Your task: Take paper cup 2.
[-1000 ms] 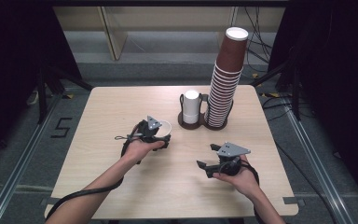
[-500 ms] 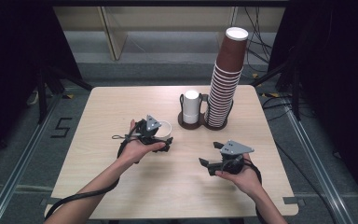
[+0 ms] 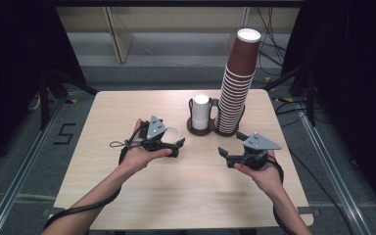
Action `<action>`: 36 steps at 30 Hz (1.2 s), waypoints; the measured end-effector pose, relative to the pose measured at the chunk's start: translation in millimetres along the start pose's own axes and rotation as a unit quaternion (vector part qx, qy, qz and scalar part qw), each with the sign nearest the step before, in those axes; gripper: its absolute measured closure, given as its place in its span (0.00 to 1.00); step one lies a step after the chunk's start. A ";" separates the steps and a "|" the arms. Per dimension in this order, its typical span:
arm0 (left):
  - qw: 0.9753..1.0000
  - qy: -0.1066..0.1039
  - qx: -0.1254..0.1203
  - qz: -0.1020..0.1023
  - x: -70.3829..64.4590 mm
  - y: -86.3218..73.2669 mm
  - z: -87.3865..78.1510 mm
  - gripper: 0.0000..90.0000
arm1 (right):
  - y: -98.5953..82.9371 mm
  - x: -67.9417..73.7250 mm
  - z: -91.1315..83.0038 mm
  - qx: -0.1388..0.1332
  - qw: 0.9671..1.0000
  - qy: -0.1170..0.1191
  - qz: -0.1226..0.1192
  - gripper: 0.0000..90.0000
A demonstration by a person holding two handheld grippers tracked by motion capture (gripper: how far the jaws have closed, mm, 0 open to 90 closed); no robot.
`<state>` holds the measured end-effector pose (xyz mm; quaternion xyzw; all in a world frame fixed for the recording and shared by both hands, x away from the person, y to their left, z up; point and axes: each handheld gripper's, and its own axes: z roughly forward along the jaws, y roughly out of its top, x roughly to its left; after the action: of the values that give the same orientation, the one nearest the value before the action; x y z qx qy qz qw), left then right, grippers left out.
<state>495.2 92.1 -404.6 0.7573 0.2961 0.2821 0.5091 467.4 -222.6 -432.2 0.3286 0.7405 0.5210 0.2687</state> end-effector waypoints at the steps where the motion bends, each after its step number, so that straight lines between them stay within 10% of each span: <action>1: 1.000 -0.004 -0.009 0.003 -2.5 3.5 1.6 0.00 | 4.2 -2.2 -1.1 -0.003 1.000 -0.004 0.006 0.16; 17: 0.993 -0.053 -0.104 0.006 -18.6 72.6 58.1 0.00 | 96.1 -57.8 -9.7 -0.079 0.993 -0.087 0.017 0.15; 27: 0.992 -0.075 -0.104 0.009 -18.9 121.6 114.3 0.00 | 168.0 -84.1 -0.1 -0.113 0.989 -0.097 0.023 0.13; 36: 0.992 -0.076 -0.102 0.000 -15.3 143.9 140.9 0.00 | 197.4 -96.3 14.6 -0.104 0.989 -0.102 0.027 0.12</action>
<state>610.9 -48.3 -316.9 0.7206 0.2264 0.2521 0.6049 580.6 -240.2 -244.2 0.3706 0.6420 0.5658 0.3611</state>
